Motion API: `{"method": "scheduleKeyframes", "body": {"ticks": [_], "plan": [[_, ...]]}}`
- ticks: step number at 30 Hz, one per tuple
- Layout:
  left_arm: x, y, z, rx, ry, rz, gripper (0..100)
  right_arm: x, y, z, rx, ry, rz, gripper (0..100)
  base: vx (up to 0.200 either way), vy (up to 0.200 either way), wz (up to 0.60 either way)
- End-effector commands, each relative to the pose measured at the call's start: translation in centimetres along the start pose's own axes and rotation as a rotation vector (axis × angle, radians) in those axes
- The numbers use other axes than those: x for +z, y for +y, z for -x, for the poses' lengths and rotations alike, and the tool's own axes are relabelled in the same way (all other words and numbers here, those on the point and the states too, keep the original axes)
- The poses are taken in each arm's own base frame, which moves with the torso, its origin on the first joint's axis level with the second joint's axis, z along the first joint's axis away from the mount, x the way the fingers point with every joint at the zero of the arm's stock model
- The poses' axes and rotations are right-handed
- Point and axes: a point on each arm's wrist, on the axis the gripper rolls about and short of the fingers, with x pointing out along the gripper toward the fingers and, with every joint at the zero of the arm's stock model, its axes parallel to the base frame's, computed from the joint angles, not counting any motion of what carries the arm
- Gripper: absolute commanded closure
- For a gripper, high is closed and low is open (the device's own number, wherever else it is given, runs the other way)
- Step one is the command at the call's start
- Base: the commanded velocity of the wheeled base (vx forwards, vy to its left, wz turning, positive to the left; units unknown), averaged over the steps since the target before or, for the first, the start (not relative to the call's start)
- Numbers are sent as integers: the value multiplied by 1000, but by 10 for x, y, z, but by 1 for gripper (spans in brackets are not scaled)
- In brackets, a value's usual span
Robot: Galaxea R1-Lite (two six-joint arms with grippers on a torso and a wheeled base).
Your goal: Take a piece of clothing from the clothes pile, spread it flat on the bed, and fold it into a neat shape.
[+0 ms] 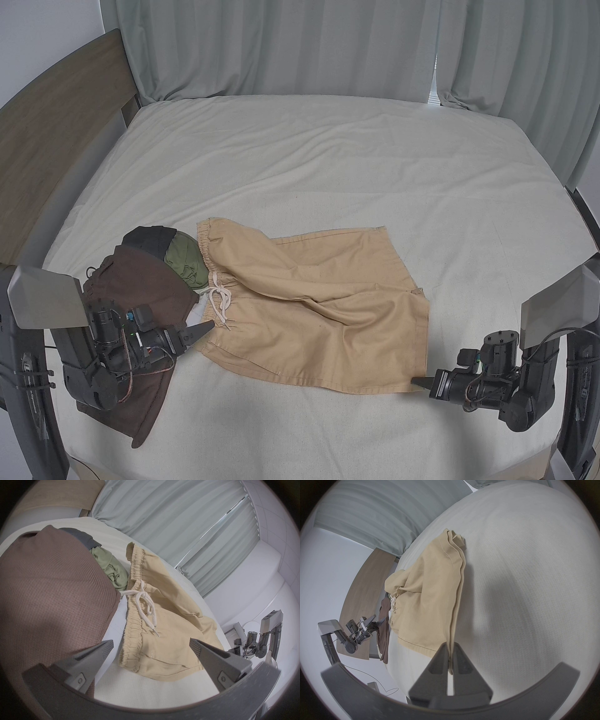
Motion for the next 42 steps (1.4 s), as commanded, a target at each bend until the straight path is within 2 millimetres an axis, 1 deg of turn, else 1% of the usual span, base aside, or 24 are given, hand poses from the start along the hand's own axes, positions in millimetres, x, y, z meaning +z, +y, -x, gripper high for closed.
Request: {"method": "scheduleKeyframes", "body": {"ticks": [1, 12, 17, 27, 31, 32, 42], "plan": [[-12, 9, -6, 18, 32, 25, 0, 0, 0, -1, 0, 0, 0, 100, 0, 0, 0], [-28, 21, -16, 50, 62, 48, 0, 0, 0, -1, 1, -1, 1, 100, 0, 0, 0], [-33, 22, -19, 53, 74, 52, 0, 1, 0, -3, 2, -3, 2, 100, 0, 0, 0], [-35, 17, -24, 32, 84, 49, 0, 0, -1, -3, 0, 1, 0, 100, 0, 0, 0], [-33, 19, -27, 33, 71, 52, 0, 0, -1, -3, 0, 1, 0, 100, 0, 0, 0], [-33, 19, -27, 34, 70, 54, 100, 0, -2, -3, -1, 0, 1, 100, 0, 0, 0], [-38, 23, -29, 40, 78, 57, 100, -3, -3, -1, -11, 12, -6, 100, 0, 0, 0]]}}
